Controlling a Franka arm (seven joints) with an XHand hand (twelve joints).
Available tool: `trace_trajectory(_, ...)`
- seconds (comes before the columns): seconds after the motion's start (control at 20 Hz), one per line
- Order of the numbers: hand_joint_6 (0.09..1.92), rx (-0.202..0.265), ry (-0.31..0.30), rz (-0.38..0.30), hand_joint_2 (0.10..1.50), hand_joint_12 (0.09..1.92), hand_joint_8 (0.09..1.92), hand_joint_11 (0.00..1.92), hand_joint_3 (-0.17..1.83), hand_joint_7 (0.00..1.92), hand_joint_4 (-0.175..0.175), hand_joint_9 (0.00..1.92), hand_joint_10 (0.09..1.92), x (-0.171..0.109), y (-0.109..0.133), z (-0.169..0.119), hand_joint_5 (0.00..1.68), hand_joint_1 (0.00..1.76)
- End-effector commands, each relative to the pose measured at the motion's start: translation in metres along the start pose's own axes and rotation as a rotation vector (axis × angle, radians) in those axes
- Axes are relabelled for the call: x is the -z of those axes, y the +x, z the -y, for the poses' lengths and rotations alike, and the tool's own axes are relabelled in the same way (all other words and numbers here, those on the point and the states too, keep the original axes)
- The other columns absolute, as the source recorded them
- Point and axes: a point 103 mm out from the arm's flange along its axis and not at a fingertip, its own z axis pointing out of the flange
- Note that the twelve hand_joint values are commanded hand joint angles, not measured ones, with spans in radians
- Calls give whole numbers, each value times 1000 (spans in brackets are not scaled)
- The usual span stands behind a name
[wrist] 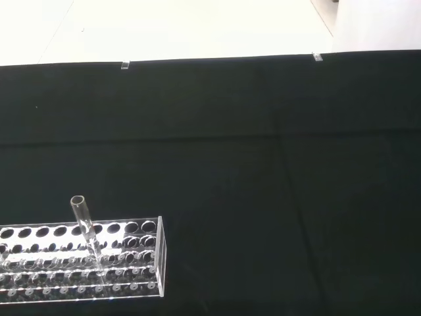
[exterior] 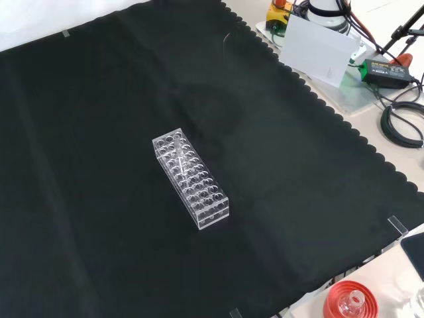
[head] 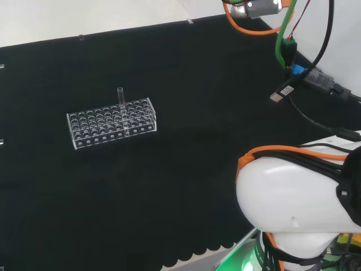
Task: Pick up the test tube.
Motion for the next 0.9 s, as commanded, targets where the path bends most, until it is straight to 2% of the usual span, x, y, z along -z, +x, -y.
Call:
trace_trajectory(0.05, 117, -203, -133, -5, 940, 1305, 647, 98, 97, 457, -61, 443, 572, 97, -59, 81, 441, 781)
trace_trajectory(0.15, 87, -221, -145, -6, 939, 1319, 722, 22, 104, 264, -41, 222, 792, 106, -64, 88, 309, 670)
trace_trajectory(0.25, 87, -221, -147, -7, 937, 1322, 754, 4, 108, 213, -37, 151, 886, 107, -65, 89, 279, 644)
trace_trajectory(0.4, 87, -220, -150, -12, 936, 1323, 765, 0, 110, 200, -36, 132, 916, 107, -64, 89, 272, 637)
trace_trajectory(0.55, 87, -189, -154, -59, 936, 1324, 770, 0, 110, 204, -36, 129, 923, 108, -66, 89, 272, 637)
trace_trajectory(0.7, 87, -179, -149, -56, 934, 1327, 779, 0, 111, 225, -38, 134, 931, 106, -69, 87, 281, 650)
trace_trajectory(0.9, 87, -155, -124, -53, 930, 1343, 785, 0, 115, 272, -40, 153, 941, 101, -61, 77, 295, 670)
